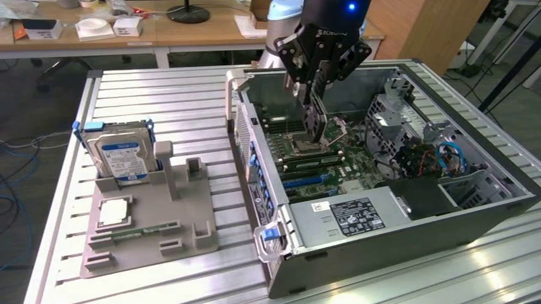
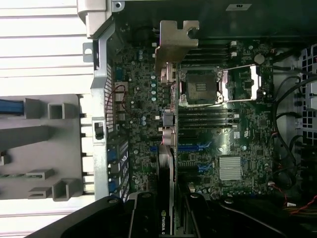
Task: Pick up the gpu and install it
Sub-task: 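Pick up the gpu and move the gpu toward the slot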
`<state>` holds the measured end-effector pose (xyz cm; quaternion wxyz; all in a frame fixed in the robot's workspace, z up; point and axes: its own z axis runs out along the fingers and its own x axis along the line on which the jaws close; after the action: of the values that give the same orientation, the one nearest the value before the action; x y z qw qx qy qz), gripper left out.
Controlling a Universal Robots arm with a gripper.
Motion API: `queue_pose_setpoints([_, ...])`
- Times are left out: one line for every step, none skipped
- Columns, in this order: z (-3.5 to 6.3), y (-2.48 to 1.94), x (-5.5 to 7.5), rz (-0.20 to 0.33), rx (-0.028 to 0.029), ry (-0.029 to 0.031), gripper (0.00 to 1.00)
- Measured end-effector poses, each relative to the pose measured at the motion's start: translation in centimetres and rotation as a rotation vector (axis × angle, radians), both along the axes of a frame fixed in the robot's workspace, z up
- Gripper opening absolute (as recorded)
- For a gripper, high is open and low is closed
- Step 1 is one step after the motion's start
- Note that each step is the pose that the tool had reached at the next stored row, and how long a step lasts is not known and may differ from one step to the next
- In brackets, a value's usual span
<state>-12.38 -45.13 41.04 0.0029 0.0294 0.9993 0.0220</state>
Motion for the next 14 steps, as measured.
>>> queue_pose_setpoints([-0.01,0.0,0.0,0.0,0.0001,0.0,0.26])
queue_pose_setpoints([-0.01,0.01,0.2,0.0,0.0001,-0.0001,0.26])
queue_pose_setpoints([-0.01,0.02,0.2,0.0,0.0001,-0.0001,0.26])
queue_pose_setpoints([-0.01,0.03,0.3,0.0,0.0001,0.0,0.26])
queue_pose_setpoints([0.0,0.05,0.5,0.0,0.0,-0.0001,0.26])
queue_pose_setpoints([-0.01,0.07,0.6,0.0,0.0001,-0.0001,0.26])
queue_pose_setpoints([0.0,0.09,0.7,0.0,0.0,0.0,0.26])
queue_pose_setpoints([-0.01,0.1,0.7,0.001,0.0001,-0.0001,0.26])
queue_pose_setpoints([-0.01,0.12,0.8,0.001,0.0001,-0.0001,0.26])
queue_pose_setpoints([0.0,0.13,0.9,0.001,0.0,0.0,0.26])
queue_pose_setpoints([-0.01,0.15,1.0,0.001,0.0001,-0.0001,0.26])
queue_pose_setpoints([0.0,0.17,1.1,0.001,0.0001,0.0,0.26])
queue_pose_setpoints([-0.01,0.18,1.2,0.001,0.0001,-0.0001,0.26])
queue_pose_setpoints([0.0,0.18,1.3,0.001,0.0,0.0,0.26])
